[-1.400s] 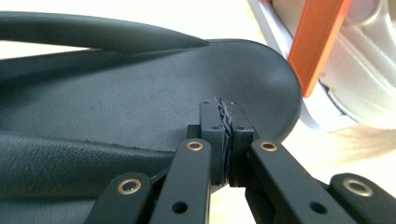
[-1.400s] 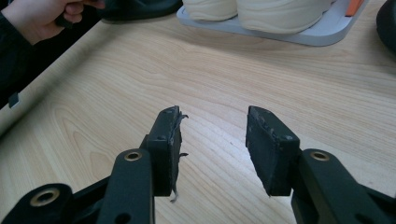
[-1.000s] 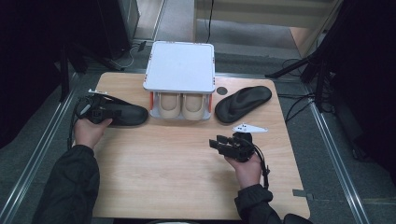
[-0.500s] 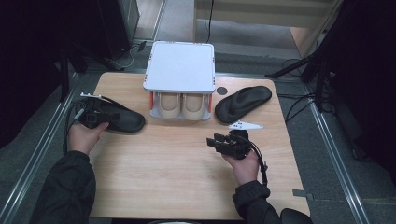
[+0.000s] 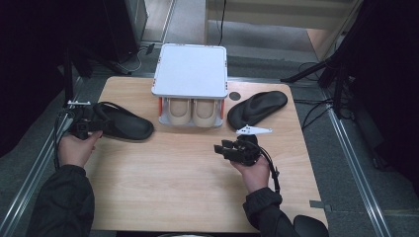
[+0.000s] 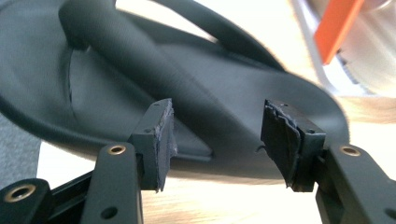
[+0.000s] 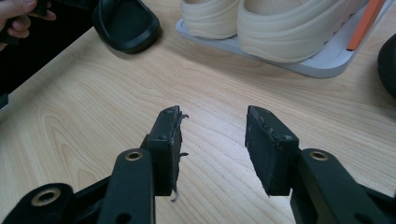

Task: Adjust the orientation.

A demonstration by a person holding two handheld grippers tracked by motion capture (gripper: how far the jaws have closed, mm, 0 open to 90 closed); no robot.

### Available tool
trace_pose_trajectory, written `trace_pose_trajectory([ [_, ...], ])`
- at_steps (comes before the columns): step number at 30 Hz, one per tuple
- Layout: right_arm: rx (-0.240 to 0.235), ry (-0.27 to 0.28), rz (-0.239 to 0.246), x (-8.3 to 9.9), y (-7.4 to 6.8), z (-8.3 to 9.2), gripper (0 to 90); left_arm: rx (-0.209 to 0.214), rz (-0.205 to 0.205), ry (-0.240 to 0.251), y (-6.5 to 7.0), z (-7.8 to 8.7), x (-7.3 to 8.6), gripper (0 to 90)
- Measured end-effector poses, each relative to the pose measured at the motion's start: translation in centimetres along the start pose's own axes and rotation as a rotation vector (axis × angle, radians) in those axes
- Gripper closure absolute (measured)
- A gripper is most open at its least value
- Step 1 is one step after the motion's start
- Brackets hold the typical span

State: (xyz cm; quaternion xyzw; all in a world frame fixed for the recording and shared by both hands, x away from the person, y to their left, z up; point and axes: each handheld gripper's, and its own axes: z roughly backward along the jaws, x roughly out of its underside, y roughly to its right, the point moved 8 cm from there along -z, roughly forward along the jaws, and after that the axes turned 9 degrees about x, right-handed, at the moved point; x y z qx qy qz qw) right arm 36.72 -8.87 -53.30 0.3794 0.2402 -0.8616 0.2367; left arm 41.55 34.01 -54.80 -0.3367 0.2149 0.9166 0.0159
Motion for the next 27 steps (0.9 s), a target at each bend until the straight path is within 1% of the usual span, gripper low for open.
trace_pose_trajectory([
  [2, -0.001, -0.004, 0.0, 0.0, 0.0, 0.0, 56.3, -0.011, -0.002, -0.021, -0.2, -0.4, 0.4, 44.1],
  [4, -0.001, -0.008, -0.002, 0.0, -0.1, -0.1, 56.3, -0.026, -0.003, -0.027, -0.5, -0.8, 0.5, 43.7],
  [8, 0.005, -0.012, 0.014, 0.1, -0.1, -0.2, 56.4, -0.014, 0.008, -0.013, -0.9, -1.3, 0.4, 40.5],
  [11, 0.01, -0.015, 0.018, 0.2, -0.2, -0.3, 56.4, -0.005, 0.033, 0.005, -0.9, -1.5, 0.2, 38.9],
  [15, 0.012, -0.015, 0.023, 0.1, -0.3, -0.3, 56.4, -0.015, 0.022, 0.009, -0.7, -1.6, 0.1, 38.7],
  [16, 0.012, -0.016, 0.021, 0.1, -0.3, -0.3, 56.4, -0.009, 0.022, 0.012, -0.6, -1.7, 0.0, 37.6],
  [18, 0.012, -0.018, 0.02, 0.2, -0.3, -0.3, 56.5, -0.003, 0.027, 0.014, -0.4, -1.8, -0.1, 36.0],
  [19, 0.014, -0.019, 0.02, 0.2, -0.3, -0.3, 56.5, -0.008, 0.025, 0.014, -0.3, -1.9, -0.1, 34.9],
  [20, 0.013, -0.018, 0.022, 0.2, -0.3, -0.3, 56.5, -0.014, 0.016, 0.003, -0.3, -2.0, -0.1, 34.0],
  [21, 0.014, -0.018, 0.024, 0.2, -0.3, -0.3, 56.5, -0.017, 0.017, 0.005, -0.3, -2.1, -0.1, 32.8],
  [24, 0.017, -0.019, 0.028, 0.2, -0.3, -0.3, 56.5, -0.005, 0.038, -0.01, -0.4, -2.4, -0.1, 30.0],
  [27, 0.019, -0.015, 0.028, 0.2, -0.2, -0.2, 56.4, -0.012, 0.046, -0.007, -0.6, -2.7, -0.3, 28.9],
])
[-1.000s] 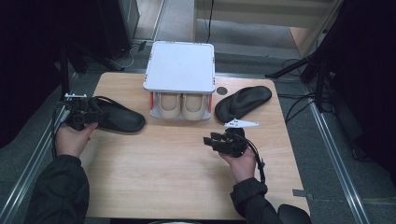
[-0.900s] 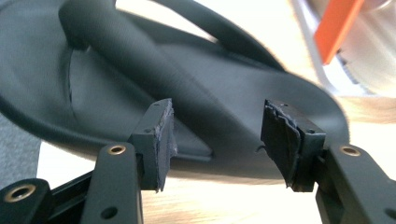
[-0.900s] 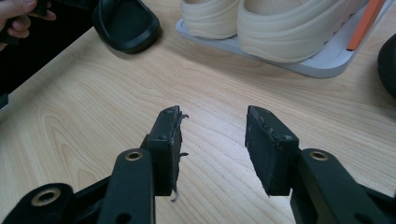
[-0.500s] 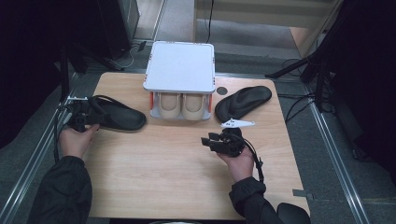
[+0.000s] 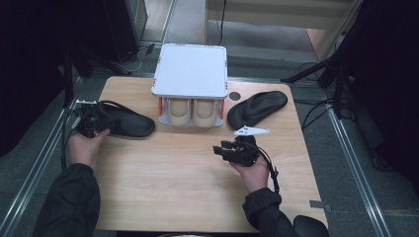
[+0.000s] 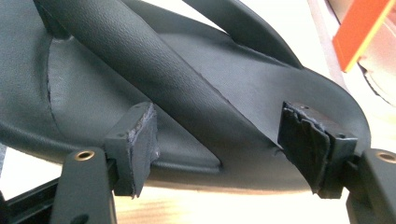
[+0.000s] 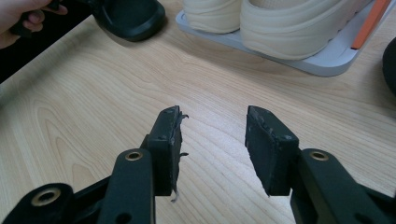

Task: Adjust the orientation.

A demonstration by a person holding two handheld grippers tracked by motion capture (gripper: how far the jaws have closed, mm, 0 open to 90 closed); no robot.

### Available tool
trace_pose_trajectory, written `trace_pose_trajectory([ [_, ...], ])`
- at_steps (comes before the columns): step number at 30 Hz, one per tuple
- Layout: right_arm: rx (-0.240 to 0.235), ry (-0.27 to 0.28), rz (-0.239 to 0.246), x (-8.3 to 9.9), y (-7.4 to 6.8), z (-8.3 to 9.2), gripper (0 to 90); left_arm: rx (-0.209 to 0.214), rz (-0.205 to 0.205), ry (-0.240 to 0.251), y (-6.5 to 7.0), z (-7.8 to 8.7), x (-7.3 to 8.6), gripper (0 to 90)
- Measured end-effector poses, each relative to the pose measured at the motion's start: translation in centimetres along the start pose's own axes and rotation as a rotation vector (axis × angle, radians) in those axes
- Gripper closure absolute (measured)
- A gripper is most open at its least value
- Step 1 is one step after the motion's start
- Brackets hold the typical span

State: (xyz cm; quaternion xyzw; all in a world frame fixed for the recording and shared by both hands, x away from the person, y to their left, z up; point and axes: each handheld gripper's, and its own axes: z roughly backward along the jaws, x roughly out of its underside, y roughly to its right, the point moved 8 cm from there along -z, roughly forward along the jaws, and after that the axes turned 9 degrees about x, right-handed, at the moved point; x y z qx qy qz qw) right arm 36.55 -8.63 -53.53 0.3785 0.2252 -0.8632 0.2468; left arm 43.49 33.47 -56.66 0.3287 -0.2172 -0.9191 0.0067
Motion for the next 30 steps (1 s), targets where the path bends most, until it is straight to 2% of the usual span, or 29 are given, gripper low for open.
trace_pose_trajectory([
  [6, 0.006, 0.0, -0.006, 0.1, 0.1, 0.2, 56.4, -0.034, -0.003, 0.009, -0.4, -0.9, -0.3, 27.4],
  [8, 0.007, -0.003, -0.009, 0.2, 0.0, 0.2, 56.4, -0.028, 0.013, 0.013, -0.5, -1.2, -0.4, 27.7],
  [11, 0.01, -0.005, -0.006, 0.3, 0.0, 0.3, 56.4, -0.048, 0.017, 0.032, -0.7, -1.5, -0.6, 31.0],
  [14, 0.019, -0.001, -0.006, 0.4, 0.2, 0.4, 56.4, -0.058, -0.007, 0.011, -0.8, -1.6, -0.7, 32.7],
  [17, 0.069, 0.022, 0.018, 0.3, 0.5, 0.9, 57.0, -0.069, -0.011, 0.003, -0.8, -1.7, -0.9, 35.9],
  [23, 0.078, 0.018, 0.013, 0.4, 0.7, 1.1, 57.0, -0.071, -0.012, -0.015, -0.9, -1.7, -1.0, 38.1],
  [28, 0.089, 0.018, 0.026, 0.5, 0.7, 1.1, 57.2, -0.054, -0.013, -0.031, -0.9, -1.6, -1.0, 40.2],
  [30, 0.094, 0.019, 0.025, 0.4, 0.8, 1.1, 57.4, -0.052, -0.015, -0.042, -1.0, -1.4, -1.0, 44.0],
])
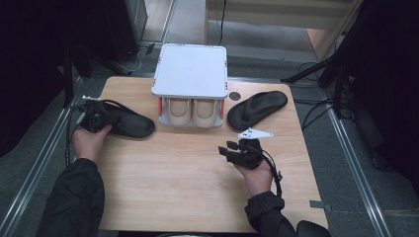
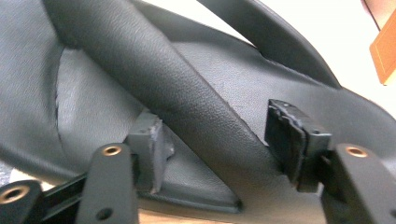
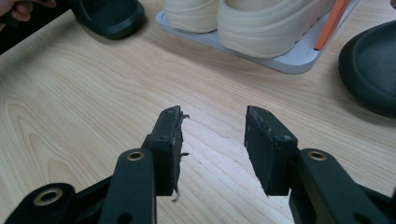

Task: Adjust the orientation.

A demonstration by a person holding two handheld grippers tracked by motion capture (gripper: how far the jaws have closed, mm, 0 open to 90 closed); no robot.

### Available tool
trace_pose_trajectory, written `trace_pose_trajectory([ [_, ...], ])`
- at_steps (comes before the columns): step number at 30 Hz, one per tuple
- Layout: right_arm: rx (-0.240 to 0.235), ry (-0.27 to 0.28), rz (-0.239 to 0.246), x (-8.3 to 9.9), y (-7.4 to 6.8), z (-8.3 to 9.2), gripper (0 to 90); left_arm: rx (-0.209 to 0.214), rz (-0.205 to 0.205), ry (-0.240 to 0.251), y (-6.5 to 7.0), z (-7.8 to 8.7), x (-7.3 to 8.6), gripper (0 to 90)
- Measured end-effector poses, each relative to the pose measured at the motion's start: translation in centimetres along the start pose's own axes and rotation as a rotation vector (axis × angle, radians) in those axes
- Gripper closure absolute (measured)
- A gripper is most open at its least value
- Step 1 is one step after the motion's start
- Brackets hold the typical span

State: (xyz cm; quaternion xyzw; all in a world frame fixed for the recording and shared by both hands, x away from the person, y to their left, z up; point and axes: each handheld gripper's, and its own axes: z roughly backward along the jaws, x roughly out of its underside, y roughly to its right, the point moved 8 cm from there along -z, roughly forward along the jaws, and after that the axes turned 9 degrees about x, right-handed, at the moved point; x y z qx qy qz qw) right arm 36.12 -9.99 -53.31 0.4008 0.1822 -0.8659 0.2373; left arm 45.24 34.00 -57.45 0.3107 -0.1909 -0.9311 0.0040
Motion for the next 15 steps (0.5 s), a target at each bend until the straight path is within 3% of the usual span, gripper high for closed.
trace_pose_trajectory([
  [11, 0.006, 0.008, 0.004, -0.07, 0.06, 0.07, 57.9, 0.023, 0.024, 0.006, -0.7, 0.76, -0.08, 67.1],
  [15, 0.023, 0.005, 0.018, -0.03, 0.09, 0.04, 58.2, 0.028, 0.03, 0.005, -0.64, 0.82, -0.1, 68.9],
])
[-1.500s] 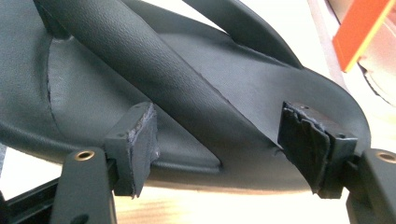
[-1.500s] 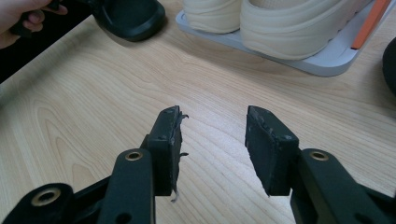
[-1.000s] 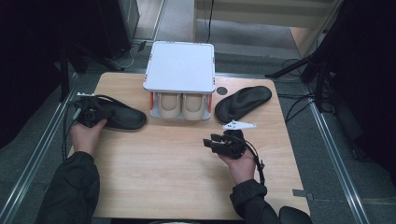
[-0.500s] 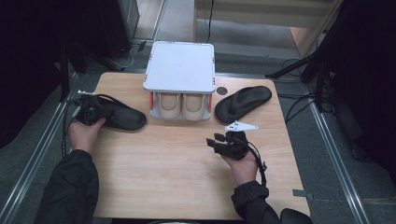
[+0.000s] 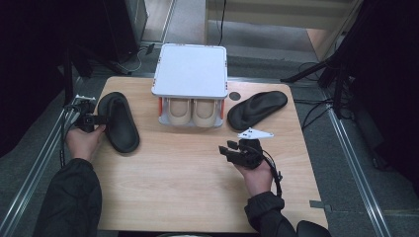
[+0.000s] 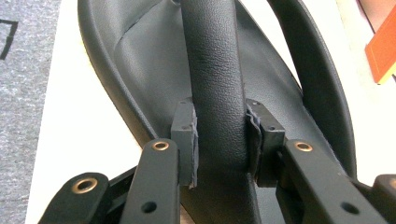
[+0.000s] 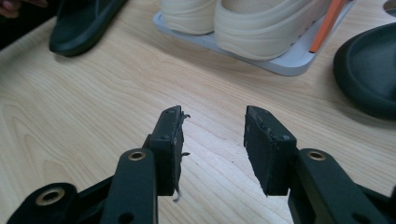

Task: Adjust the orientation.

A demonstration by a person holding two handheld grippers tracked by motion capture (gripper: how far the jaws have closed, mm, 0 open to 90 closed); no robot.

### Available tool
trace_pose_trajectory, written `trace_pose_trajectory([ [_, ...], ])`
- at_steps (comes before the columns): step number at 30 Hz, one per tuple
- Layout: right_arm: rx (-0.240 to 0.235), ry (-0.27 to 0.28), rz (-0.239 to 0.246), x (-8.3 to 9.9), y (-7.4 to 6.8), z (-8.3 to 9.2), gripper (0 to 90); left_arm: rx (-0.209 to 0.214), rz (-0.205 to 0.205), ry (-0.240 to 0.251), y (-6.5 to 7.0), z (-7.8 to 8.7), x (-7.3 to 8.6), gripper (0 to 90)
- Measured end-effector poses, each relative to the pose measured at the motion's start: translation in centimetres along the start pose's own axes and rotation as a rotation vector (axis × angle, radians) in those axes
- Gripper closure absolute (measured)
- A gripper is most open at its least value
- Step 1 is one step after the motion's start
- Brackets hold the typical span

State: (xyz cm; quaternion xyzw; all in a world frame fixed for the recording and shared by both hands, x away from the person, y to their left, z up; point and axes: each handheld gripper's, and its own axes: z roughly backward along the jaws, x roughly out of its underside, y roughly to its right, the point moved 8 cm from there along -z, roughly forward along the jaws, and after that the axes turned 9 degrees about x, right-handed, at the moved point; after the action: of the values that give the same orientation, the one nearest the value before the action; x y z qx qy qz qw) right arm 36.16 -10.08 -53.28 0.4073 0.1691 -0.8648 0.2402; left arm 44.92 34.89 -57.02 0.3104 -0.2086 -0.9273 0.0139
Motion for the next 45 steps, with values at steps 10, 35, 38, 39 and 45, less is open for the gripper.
trace_pose_trajectory([
  [10, 0.019, 0.003, 0.029, 0.0, -0.2, 0.0, 58.3, 0.046, 0.005, 0.001, 0.6, 0.8, -0.3, 70.2],
  [35, -0.06, 0.031, -0.044, -0.9, 0.3, 0.4, 58.5, 0.202, -0.078, 0.032, 8.2, 4.8, 3.6, 70.2],
  [38, -0.085, 0.025, -0.063, -0.9, 0.4, 0.6, 59.1, 0.22, -0.087, 0.032, 9.1, 5.3, 4.7, 70.2],
  [39, -0.091, 0.028, -0.066, -0.9, 0.4, 0.6, 59.1, 0.222, -0.096, 0.028, 9.4, 5.4, 5.0, 70.2],
  [45, -0.118, 0.033, -0.087, -1.2, 0.6, 1.1, 57.2, 0.228, -0.153, 0.018, 11.4, 6.1, 7.0, 70.1],
])
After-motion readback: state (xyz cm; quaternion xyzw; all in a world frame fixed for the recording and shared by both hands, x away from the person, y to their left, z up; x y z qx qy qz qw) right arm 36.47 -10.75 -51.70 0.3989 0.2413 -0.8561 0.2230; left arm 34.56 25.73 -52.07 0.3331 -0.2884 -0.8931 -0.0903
